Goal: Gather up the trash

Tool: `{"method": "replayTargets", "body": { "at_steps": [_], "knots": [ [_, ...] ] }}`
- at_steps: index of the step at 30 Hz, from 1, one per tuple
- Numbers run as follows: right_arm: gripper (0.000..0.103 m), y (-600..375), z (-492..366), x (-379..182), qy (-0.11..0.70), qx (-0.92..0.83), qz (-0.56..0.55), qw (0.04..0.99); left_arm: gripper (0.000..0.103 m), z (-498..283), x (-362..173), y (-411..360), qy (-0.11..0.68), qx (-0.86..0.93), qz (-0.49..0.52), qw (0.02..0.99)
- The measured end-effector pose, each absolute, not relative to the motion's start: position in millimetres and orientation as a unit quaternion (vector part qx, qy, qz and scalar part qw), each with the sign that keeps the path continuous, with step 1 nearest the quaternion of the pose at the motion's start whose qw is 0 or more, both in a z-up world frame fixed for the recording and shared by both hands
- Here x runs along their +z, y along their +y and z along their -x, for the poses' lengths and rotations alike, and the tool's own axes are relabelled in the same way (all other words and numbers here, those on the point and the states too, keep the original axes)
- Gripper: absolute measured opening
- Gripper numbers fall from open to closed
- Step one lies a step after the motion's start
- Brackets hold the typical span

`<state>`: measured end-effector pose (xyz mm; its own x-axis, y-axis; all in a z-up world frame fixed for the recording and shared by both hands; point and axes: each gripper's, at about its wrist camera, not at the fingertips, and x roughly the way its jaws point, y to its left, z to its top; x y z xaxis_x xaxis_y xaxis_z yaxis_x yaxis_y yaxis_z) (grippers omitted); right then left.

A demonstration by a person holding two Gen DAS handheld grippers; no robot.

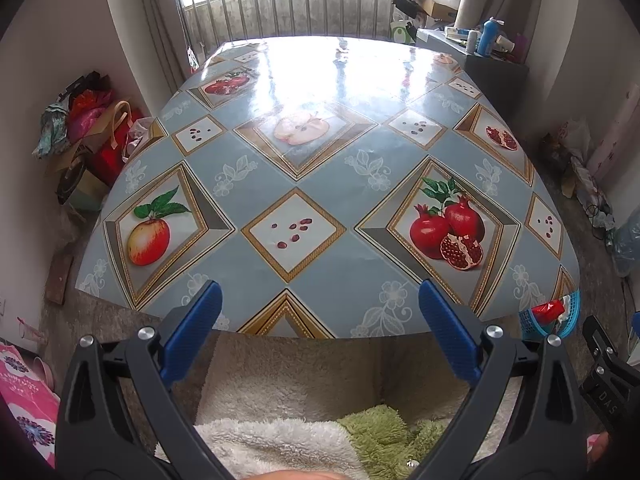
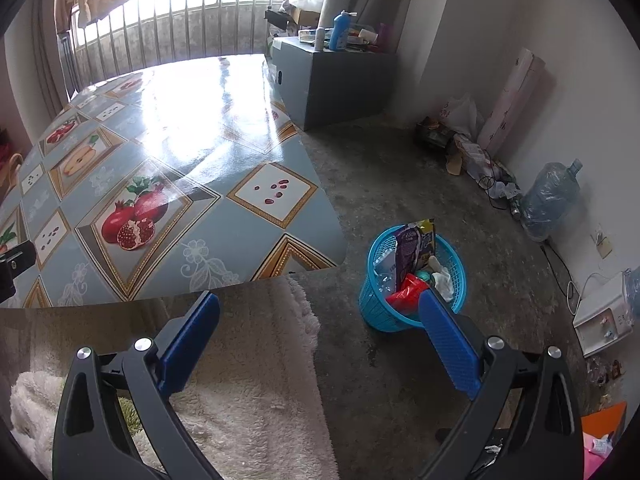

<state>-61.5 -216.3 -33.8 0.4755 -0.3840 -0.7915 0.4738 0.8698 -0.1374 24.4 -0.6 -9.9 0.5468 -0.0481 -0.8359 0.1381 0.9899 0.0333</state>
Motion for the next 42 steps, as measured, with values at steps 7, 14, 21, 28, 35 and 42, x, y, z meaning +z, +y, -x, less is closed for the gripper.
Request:
{"method": "replayTargets", "body": {
  "at_steps": [7,14,21,28,35,42],
  "knots": [
    [0.097,-216.1,62.9,-31.5,0.445,-0.251,-0.051,0.858,0.094,-24.3,-10.6,-1.1,0.474,-0.053,-0.047,0.878],
    [0.097,-217.0,65.7,-28.8,0.441,-0.255,-0.05,0.859,0.094,-22.9,-10.1,-2.1,0.473,-0.054,-0.047,0.878],
    [0.097,-220.1,67.8,-25.0,0.438,-0.259,-0.051,0.86,0.094,-18.4,-5.5,-5.7,0.469,-0.063,-0.049,0.88],
    [0.097,-221.3,69.5,-23.1,0.434,-0.263,-0.055,0.86,0.094,-17.0,-3.8,-7.7,0.468,-0.069,-0.05,0.88],
    [0.097,-222.4,69.6,-22.3,0.432,-0.264,-0.057,0.86,0.094,-16.9,-2.4,-9.6,0.466,-0.072,-0.052,0.88],
    [0.097,-221.9,70.2,-20.4,0.429,-0.265,-0.058,0.862,0.094,-16.4,-2.1,-9.9,0.466,-0.071,-0.052,0.881]
  ]
}}
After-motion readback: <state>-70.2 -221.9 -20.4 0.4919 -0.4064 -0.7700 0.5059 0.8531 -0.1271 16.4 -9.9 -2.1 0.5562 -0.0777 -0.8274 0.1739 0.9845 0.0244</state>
